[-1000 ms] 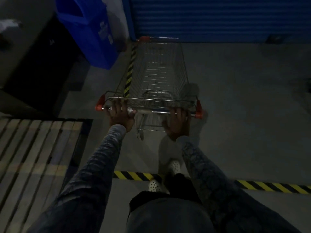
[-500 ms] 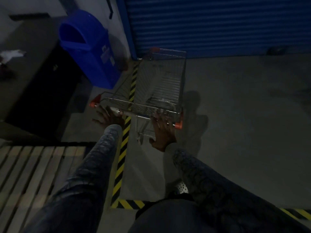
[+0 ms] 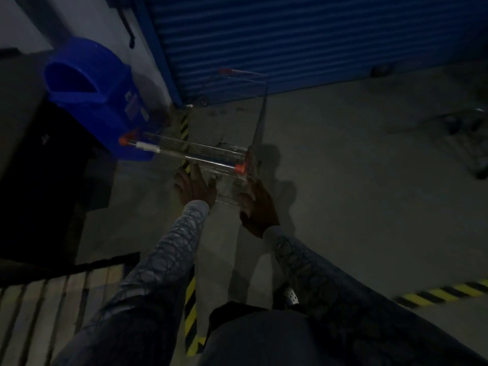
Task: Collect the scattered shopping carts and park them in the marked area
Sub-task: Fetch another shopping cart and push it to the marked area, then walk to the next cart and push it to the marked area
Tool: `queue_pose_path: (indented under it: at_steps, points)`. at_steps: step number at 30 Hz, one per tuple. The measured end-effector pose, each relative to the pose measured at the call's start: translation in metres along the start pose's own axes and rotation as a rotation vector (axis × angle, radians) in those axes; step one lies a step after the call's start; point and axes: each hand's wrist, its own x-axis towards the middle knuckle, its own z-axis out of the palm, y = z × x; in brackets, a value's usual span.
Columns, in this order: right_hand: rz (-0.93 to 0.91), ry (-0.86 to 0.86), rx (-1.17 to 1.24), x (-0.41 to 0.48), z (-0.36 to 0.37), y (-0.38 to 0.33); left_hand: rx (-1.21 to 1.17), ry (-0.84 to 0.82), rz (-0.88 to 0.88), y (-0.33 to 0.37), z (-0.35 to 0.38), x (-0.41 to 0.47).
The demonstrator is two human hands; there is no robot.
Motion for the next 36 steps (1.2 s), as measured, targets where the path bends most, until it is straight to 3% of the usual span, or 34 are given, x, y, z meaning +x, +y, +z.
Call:
queue_pose_path:
  at_steps: [9, 15, 22, 28, 36]
  points:
    - [0.394, 0.159, -0.026, -0.069, -0.015, -0.020, 0.073, -0.157, 0.351, 0.017, -0.005, -0.026]
    - [0.782, 0.410, -0.067, -0.167, -0.063, -0.010, 0.112, -0.214, 0.693, 0.080, 0.009, -0.089]
    - [1.235, 0.745, -0.027, -0.317, -0.115, -0.008, 0.138, -0.295, 1.128, 0.155, 0.027, -0.235]
    - [1.468, 1.001, 0.039, -0.473, -0.133, -0.031, 0.145, -0.354, 1.463, 0.195, 0.054, -0.382]
    - [1.835, 1.339, 0.090, -0.701, -0.144, -0.101, 0.145, -0.454, 1.857, 0.199, 0.075, -0.633]
